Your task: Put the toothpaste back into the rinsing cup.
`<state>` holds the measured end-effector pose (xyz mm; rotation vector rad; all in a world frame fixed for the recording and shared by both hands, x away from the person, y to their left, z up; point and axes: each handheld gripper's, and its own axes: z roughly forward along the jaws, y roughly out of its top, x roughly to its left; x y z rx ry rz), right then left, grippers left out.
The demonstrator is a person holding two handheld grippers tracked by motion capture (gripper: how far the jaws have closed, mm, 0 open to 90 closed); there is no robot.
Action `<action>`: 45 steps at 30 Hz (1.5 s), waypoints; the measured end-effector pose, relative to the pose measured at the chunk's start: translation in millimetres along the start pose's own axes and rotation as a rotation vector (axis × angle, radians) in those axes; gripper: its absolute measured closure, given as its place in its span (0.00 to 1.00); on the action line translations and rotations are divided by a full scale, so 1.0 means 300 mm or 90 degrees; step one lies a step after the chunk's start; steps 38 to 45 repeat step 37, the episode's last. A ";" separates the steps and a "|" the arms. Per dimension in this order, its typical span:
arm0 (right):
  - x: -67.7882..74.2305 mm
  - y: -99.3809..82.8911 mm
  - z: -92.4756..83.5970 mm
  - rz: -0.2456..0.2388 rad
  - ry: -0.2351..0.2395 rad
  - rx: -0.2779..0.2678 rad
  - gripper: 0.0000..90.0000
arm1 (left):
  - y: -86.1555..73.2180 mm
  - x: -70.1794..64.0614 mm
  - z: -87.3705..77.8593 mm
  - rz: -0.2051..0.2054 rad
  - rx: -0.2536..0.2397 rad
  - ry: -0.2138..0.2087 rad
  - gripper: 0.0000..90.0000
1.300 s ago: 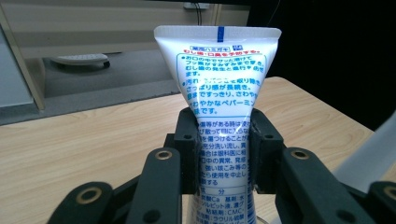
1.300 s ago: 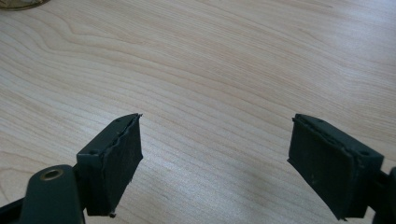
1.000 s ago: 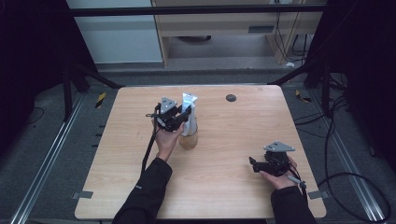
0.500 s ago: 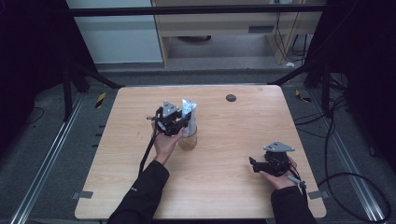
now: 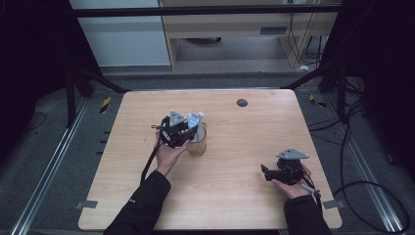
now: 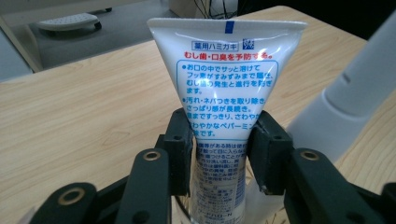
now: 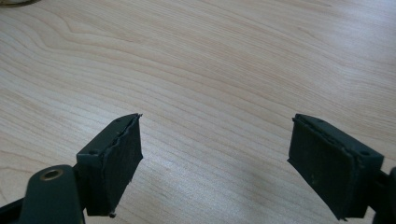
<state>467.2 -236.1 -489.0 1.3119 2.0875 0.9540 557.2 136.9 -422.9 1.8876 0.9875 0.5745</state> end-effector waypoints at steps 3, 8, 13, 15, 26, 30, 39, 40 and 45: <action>0.000 0.000 0.001 0.000 0.000 0.000 0.19 | -0.013 0.004 -0.005 0.005 0.010 -0.001 0.64; 0.000 0.001 -0.001 0.001 0.000 -0.001 0.19 | -0.018 0.008 -0.042 0.010 -0.012 -0.009 0.56; 0.001 0.001 -0.001 0.000 -0.001 -0.001 0.19 | -0.022 0.016 -0.094 0.016 -0.026 -0.005 0.44; 0.003 0.001 -0.001 0.000 -0.002 0.001 0.19 | -0.028 0.020 -0.114 0.016 -0.022 -0.009 0.41; -0.004 -0.003 -0.016 0.008 -0.003 -0.004 0.18 | -0.173 0.079 -0.235 -0.004 0.017 -0.014 0.29; -0.006 -0.004 -0.016 0.011 -0.003 0.000 0.16 | -0.248 0.125 -0.267 -0.023 0.047 0.011 0.29; -0.019 -0.008 -0.029 0.025 -0.008 -0.010 0.14 | -0.343 0.207 -0.320 -0.057 0.085 0.056 0.27; -0.019 -0.008 -0.029 0.025 -0.008 -0.010 0.14 | -0.343 0.207 -0.320 -0.057 0.085 0.056 0.27; -0.019 -0.008 -0.029 0.025 -0.008 -0.010 0.14 | -0.343 0.207 -0.320 -0.057 0.085 0.056 0.27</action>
